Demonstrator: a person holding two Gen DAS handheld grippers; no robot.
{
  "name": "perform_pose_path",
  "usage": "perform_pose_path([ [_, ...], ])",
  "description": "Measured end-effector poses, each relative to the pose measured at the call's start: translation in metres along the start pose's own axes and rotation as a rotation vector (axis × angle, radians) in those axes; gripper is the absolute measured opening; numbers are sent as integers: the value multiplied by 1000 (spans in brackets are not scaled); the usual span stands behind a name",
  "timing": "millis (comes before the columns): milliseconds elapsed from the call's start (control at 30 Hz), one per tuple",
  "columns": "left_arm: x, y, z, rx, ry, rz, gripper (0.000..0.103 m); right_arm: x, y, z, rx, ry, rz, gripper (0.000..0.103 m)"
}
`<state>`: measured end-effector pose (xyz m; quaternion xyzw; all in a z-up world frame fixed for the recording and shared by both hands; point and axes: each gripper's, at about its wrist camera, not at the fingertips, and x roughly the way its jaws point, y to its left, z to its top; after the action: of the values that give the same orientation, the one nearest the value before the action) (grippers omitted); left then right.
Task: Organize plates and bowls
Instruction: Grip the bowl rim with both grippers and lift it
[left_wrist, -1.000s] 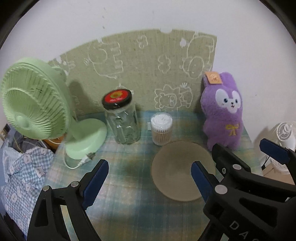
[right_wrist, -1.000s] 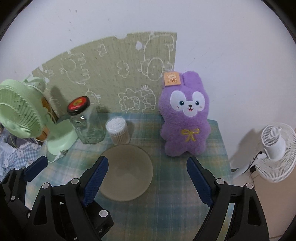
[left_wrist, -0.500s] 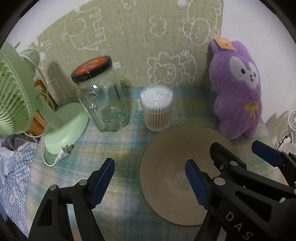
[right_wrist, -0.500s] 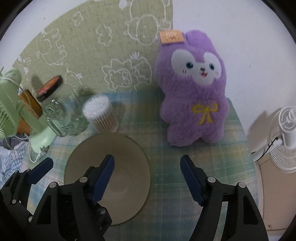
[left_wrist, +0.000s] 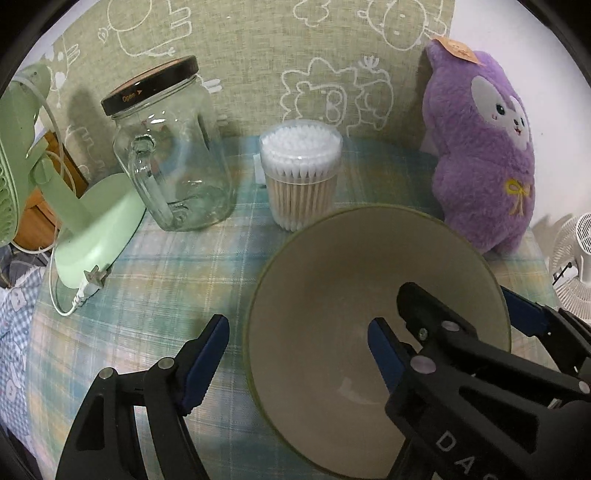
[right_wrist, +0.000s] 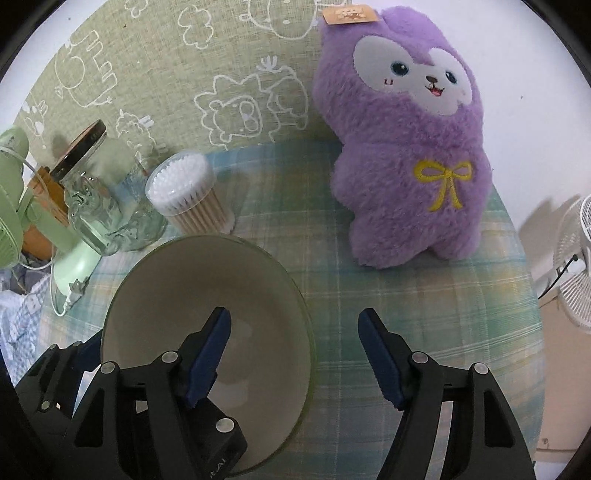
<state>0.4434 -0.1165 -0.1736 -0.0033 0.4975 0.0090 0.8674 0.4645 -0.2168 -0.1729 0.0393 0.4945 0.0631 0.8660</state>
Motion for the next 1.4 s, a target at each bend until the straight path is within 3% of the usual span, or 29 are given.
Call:
perform_pose_path([
  [167,-4,0,3,-3,11,-69,51,-1,2,2,4,15,37,38],
  [233,-5,0,4,-7,13,-61,45,-2,4,3,-3,19,35,34],
  [733,-44,3,-10,3,-29,17,26,-37,6,-9,15,-6,18,34],
  [833,-59,6,-14,7,-45,35,18,-53,13,-14,13,-24,4,34],
  [1400,-153,54,-64,18,-107,13,17,-155,62,-72,51,-87,0,33],
])
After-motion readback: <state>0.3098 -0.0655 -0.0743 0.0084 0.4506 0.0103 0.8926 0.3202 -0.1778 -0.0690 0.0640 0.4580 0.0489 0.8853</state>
